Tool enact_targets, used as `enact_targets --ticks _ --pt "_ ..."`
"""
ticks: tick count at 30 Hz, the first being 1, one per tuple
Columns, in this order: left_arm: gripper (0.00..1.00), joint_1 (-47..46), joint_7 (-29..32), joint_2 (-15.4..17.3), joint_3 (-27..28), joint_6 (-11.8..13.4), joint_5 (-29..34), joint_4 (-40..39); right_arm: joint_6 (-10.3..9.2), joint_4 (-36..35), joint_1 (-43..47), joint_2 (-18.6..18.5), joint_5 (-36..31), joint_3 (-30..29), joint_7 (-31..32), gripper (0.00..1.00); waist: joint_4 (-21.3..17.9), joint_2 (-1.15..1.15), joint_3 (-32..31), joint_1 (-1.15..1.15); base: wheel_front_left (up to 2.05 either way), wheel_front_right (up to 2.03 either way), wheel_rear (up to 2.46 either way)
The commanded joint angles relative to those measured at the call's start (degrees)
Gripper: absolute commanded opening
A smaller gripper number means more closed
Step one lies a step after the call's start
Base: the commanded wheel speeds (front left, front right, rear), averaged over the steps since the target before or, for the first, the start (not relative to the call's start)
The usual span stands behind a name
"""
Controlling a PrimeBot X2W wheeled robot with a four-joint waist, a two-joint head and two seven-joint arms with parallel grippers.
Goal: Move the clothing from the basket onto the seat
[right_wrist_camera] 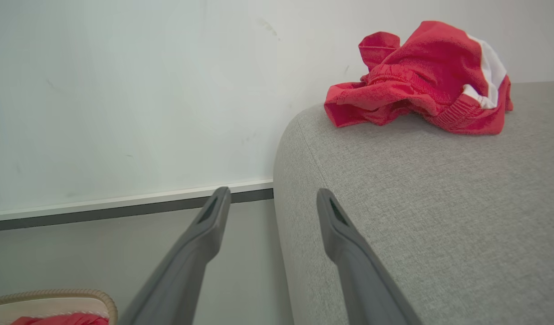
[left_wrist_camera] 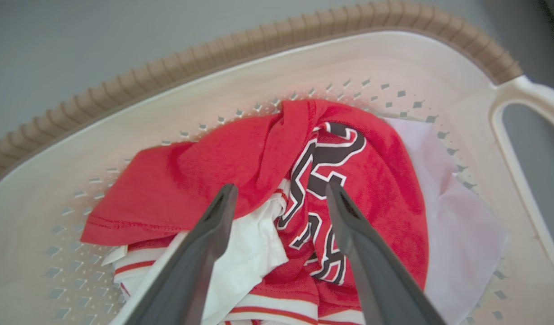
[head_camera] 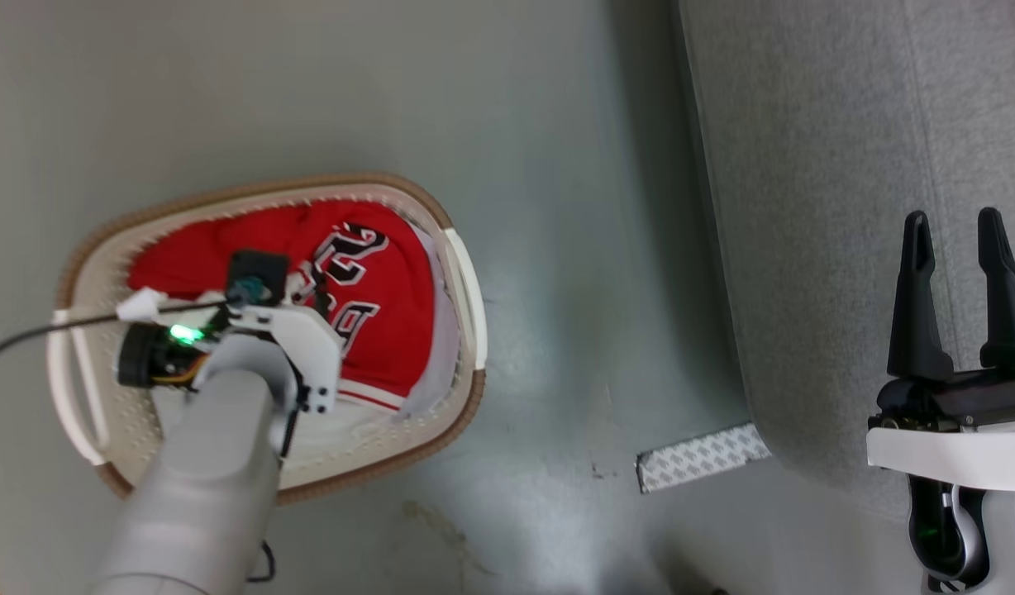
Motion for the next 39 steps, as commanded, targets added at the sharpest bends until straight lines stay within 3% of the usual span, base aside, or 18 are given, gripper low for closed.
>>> enact_targets --ticks 1,18,39 --pt "1.0 -1.57 -0.54 1.11 -0.08 0.34 0.46 0.89 -0.13 -0.38 -1.08 0.01 0.57 0.21 0.01 1.0 -1.57 0.0 3.15 -0.01 0.0 0.0 0.0" --pt "1.0 -10.8 -3.6 3.35 -2.23 2.64 1.5 5.79 -0.13 -0.39 -3.1 0.01 2.84 1.7 0.0 1.0 -2.37 0.0 9.3 -0.01 0.0 0.0 0.0" --pt "1.0 -15.5 -3.79 4.12 -6.73 3.46 3.37 8.32 -0.13 -0.38 -3.95 0.01 3.61 2.28 0.01 1.0 -3.01 0.0 13.19 -0.01 0.0 0.0 0.0"
